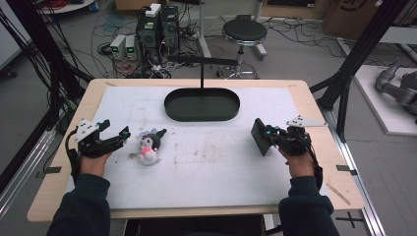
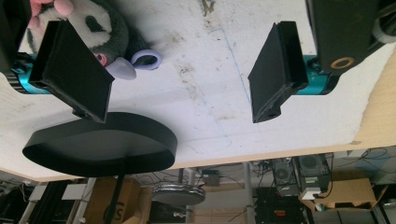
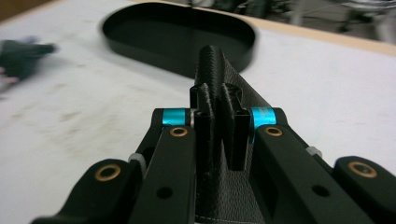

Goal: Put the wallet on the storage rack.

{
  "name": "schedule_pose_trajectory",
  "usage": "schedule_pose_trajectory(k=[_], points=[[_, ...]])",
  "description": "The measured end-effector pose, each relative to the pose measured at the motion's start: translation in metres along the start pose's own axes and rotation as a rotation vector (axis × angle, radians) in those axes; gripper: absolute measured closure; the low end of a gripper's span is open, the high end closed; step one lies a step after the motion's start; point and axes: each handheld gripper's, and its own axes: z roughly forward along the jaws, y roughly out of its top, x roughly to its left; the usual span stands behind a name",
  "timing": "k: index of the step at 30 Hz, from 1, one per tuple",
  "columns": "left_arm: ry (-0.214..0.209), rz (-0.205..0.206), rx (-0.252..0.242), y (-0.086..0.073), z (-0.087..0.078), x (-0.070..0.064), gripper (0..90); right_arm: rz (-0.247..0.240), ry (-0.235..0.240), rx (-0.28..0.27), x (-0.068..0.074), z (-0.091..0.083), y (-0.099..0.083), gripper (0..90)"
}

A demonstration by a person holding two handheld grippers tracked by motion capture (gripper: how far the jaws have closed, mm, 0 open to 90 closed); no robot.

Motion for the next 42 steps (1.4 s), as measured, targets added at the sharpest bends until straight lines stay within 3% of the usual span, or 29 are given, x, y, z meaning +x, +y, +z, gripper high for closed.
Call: schedule_pose_trajectory(k=[1,3,4,5,8,12,14,18,23,27,29,34,38,40,42], points=[[0.001,0.002,0.001,0.000,0.000,0.000,21.1,0.007,-0.042,-0.001,-0.008,0.000,0.000,85.1],[0.000,0.001,0.003,0.000,0.000,-0.001,21.1,0.032,-0.067,0.004,-0.020,0.002,0.000,85.1],[0.000,0.001,0.003,0.000,0.000,-0.001,21.1,0.032,-0.067,0.004,-0.020,0.002,0.000,85.1],[0.001,-0.001,0.001,0.000,0.000,-0.001,21.1,0.073,-0.076,0.017,-0.035,0.004,-0.001,85.0],[0.000,0.003,0.003,0.000,0.001,-0.002,21.1,0.114,-0.085,0.038,-0.052,0.006,-0.003,84.7],[0.006,0.002,0.006,0.000,0.002,-0.002,21.3,0.125,-0.070,0.014,-0.059,0.004,-0.009,82.5],[0.004,0.005,0.006,0.000,0.001,-0.002,21.3,0.108,-0.070,-0.013,-0.057,0.004,-0.010,74.2],[0.003,0.002,0.001,0.000,0.001,-0.002,21.3,0.048,-0.113,-0.079,-0.050,0.000,-0.008,37.0],[0.003,0.003,0.000,0.000,0.001,-0.002,21.2,0.016,-0.160,-0.086,-0.041,-0.002,-0.009,20.7],[0.001,0.003,-0.004,0.000,0.001,-0.002,21.2,0.002,-0.198,-0.035,-0.040,0.006,-0.015,20.7],[0.000,0.003,-0.003,0.000,0.001,-0.002,21.3,0.010,-0.193,-0.001,-0.041,0.012,-0.019,21.1],[0.001,0.004,-0.002,0.000,0.001,-0.002,21.3,0.004,-0.152,0.079,-0.040,0.023,-0.023,43.8],[0.001,0.007,0.000,0.000,0.001,-0.002,21.2,0.002,-0.170,0.077,-0.037,0.023,-0.022,52.5],[0.002,0.010,0.001,0.000,0.001,-0.003,21.3,0.016,-0.171,0.083,-0.038,0.023,-0.022,67.0],[0.003,0.011,0.001,0.000,0.001,-0.003,21.3,0.014,-0.184,0.087,-0.037,0.023,-0.020,74.7]])
